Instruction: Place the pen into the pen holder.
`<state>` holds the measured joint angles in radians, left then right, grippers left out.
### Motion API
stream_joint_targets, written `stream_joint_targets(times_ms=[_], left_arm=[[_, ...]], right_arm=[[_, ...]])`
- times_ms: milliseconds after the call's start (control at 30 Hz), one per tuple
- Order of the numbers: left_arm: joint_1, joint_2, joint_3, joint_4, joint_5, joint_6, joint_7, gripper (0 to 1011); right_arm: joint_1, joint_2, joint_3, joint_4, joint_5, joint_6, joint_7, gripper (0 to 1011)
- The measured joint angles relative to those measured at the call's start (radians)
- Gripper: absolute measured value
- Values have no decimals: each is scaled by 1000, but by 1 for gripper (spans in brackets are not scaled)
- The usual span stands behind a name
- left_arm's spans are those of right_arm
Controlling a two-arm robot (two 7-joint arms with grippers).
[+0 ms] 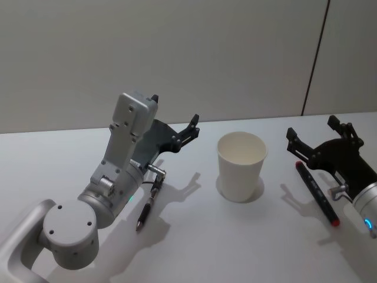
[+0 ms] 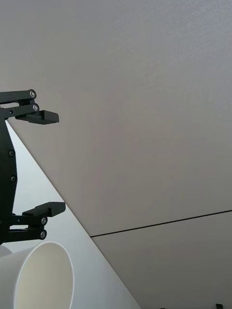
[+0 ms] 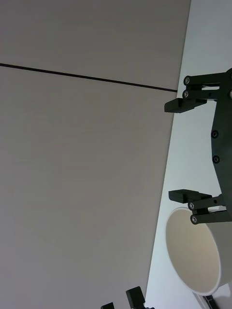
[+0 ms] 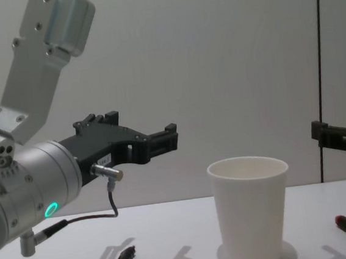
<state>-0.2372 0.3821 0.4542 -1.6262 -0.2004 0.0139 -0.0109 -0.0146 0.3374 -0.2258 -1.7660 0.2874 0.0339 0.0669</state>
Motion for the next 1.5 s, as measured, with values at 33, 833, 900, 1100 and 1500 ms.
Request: stream_joint_targets(times_ms=[33,833,900,1100,1500], left_arm=[[0,0,0,0,0,0,0,1001],[0,0,0,0,0,0,0,1001],[0,0,0,0,0,0,0,1001],[0,0,0,0,0,0,0,1001],[0,0,0,0,0,0,0,1001]], right_arm=[[0,0,0,0,0,0,0,1001],[0,0,0,-1,0,0,0,1002],[0,0,0,-1,0,0,0,1001],[0,0,0,-1,0,0,0,1001],[-11,13,9,-14,10,20,5,1001]])
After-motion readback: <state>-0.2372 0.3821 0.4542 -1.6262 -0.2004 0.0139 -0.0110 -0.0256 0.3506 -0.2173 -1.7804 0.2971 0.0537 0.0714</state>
